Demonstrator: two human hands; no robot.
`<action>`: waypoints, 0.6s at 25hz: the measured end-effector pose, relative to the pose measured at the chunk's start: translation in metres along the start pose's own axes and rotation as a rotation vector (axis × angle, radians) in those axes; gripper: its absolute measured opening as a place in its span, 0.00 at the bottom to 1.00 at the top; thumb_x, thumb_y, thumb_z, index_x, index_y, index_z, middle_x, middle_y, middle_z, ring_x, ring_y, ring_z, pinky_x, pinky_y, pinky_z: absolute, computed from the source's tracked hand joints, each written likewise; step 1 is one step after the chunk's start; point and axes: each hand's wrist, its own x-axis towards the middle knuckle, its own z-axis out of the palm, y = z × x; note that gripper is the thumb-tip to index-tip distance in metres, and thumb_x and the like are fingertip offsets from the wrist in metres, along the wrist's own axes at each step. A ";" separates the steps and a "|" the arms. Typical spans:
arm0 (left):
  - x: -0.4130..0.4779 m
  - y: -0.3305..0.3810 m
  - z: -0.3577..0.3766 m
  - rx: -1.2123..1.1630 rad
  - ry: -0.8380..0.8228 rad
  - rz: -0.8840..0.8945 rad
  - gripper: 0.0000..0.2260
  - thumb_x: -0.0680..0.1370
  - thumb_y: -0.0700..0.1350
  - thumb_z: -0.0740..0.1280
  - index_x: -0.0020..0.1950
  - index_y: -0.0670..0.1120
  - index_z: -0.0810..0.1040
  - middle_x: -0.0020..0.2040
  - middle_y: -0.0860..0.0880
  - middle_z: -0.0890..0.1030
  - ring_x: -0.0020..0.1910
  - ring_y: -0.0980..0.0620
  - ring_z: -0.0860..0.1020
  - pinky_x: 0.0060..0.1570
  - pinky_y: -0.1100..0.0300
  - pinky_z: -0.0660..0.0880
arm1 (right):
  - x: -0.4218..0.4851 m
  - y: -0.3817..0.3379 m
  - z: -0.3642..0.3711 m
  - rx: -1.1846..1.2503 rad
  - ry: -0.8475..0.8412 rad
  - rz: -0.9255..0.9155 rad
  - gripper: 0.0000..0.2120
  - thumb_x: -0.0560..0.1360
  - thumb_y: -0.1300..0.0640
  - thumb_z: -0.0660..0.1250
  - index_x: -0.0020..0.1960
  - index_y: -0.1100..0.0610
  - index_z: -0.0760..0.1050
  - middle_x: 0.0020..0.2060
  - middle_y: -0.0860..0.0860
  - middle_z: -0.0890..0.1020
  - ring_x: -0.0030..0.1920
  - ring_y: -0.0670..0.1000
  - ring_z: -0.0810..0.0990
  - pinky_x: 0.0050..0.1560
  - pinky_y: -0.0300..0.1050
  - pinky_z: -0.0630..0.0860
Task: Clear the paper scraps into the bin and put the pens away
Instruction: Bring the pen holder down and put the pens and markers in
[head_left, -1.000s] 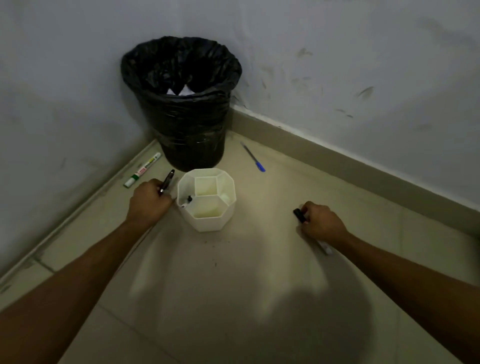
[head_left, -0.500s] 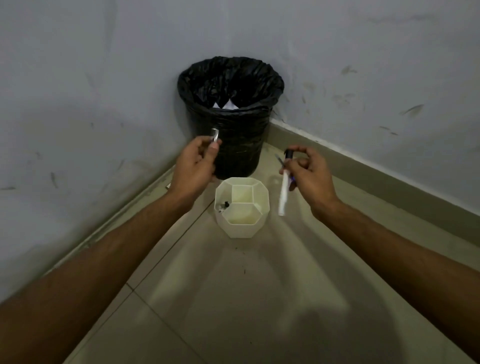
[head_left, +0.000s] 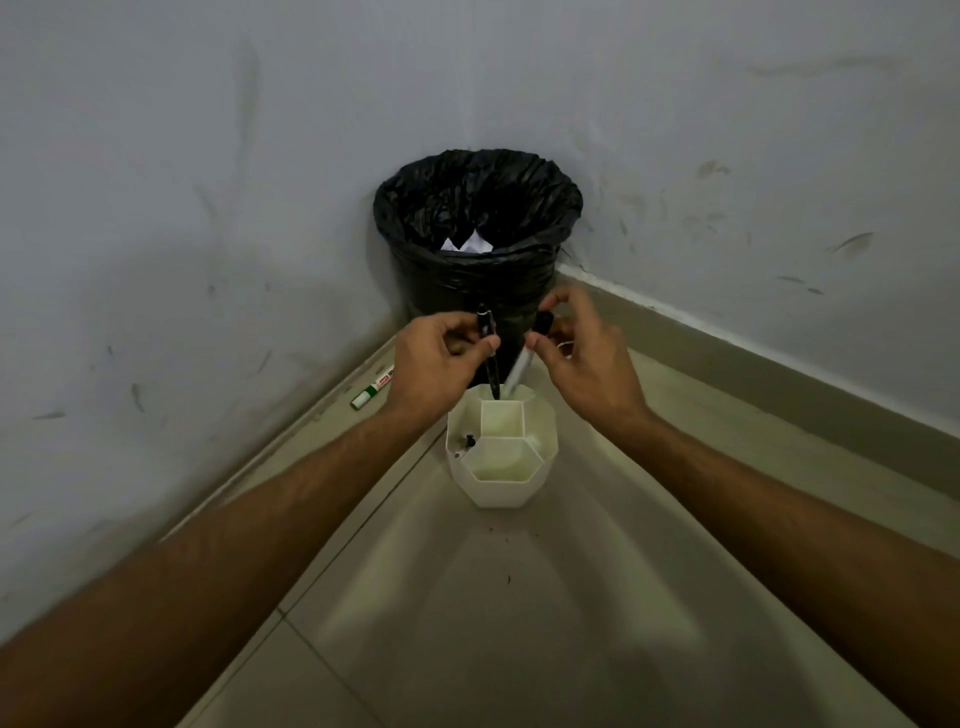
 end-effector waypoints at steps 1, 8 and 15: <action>0.001 -0.004 0.002 0.025 -0.016 0.007 0.11 0.73 0.43 0.74 0.55 0.46 0.82 0.43 0.52 0.84 0.39 0.58 0.83 0.42 0.60 0.82 | -0.001 0.004 0.003 -0.032 -0.036 0.004 0.14 0.76 0.57 0.69 0.58 0.51 0.68 0.43 0.48 0.84 0.39 0.44 0.82 0.38 0.34 0.77; -0.003 -0.024 0.011 0.204 -0.126 0.125 0.12 0.77 0.41 0.69 0.60 0.47 0.79 0.47 0.50 0.84 0.44 0.59 0.83 0.47 0.67 0.80 | -0.005 0.019 0.014 -0.140 -0.142 0.039 0.11 0.74 0.62 0.72 0.54 0.54 0.75 0.44 0.50 0.84 0.40 0.42 0.83 0.43 0.40 0.81; -0.006 -0.040 0.017 0.338 -0.223 0.100 0.11 0.76 0.44 0.71 0.58 0.47 0.82 0.52 0.51 0.85 0.49 0.58 0.81 0.52 0.60 0.79 | -0.004 0.029 0.023 -0.179 -0.234 0.088 0.08 0.73 0.63 0.72 0.51 0.55 0.79 0.49 0.50 0.83 0.39 0.44 0.85 0.47 0.44 0.83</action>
